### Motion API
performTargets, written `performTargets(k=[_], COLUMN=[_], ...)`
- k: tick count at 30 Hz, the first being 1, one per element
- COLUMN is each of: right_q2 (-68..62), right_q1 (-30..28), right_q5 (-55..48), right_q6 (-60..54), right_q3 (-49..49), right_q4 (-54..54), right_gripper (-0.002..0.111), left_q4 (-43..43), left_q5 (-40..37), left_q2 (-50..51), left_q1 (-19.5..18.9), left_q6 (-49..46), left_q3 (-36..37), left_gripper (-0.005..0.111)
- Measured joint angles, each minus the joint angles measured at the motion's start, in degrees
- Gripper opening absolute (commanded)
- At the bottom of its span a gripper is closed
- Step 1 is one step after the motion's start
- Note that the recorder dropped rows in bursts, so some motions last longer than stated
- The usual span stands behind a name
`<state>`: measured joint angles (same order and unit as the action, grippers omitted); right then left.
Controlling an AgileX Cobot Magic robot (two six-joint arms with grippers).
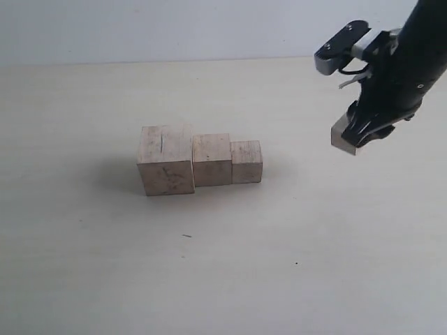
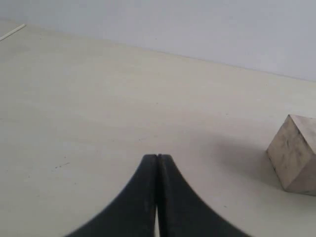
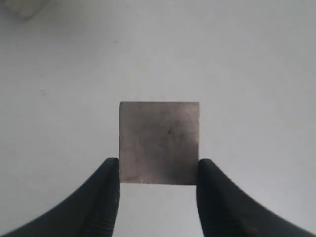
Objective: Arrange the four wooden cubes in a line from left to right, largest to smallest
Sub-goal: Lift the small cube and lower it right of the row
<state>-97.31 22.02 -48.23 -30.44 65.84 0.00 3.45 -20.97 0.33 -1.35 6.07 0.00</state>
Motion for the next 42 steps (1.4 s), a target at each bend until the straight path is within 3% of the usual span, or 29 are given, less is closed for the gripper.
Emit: performTargets(k=[6, 11, 17, 23, 38, 42], right_q2=[-1.12, -6.26, -11.05, -14.16, -16.94, -16.94], right_q1=[-4.23, -4.23, -4.23, -4.23, -4.12, -4.12], right_q5=[9.35, 8.06, 5.3, 5.46, 7.58, 7.71], right_q6=[-16.37, -43.73, -60.59, -67.71, -70.53, -70.9], right_q3=[0.14, 0.14, 0.14, 0.14, 0.14, 0.14], right_q4=[8.38, 22.81, 32.07, 36.97, 43.05, 44.29], right_gripper=[0.0, 0.0, 0.0, 0.0, 0.0, 0.012], left_q4=[0.0, 0.0, 0.0, 0.0, 0.0, 0.0], left_q5=[0.0, 0.0, 0.0, 0.0, 0.0, 0.0], left_q2=[0.0, 0.0, 0.0, 0.0, 0.0, 0.0], left_q1=[0.0, 0.0, 0.0, 0.0, 0.0, 0.0], left_q6=[0.0, 0.0, 0.0, 0.0, 0.0, 0.0], left_q3=[0.0, 0.0, 0.0, 0.0, 0.0, 0.0], left_gripper=[0.0, 0.0, 0.0, 0.0, 0.0, 0.0])
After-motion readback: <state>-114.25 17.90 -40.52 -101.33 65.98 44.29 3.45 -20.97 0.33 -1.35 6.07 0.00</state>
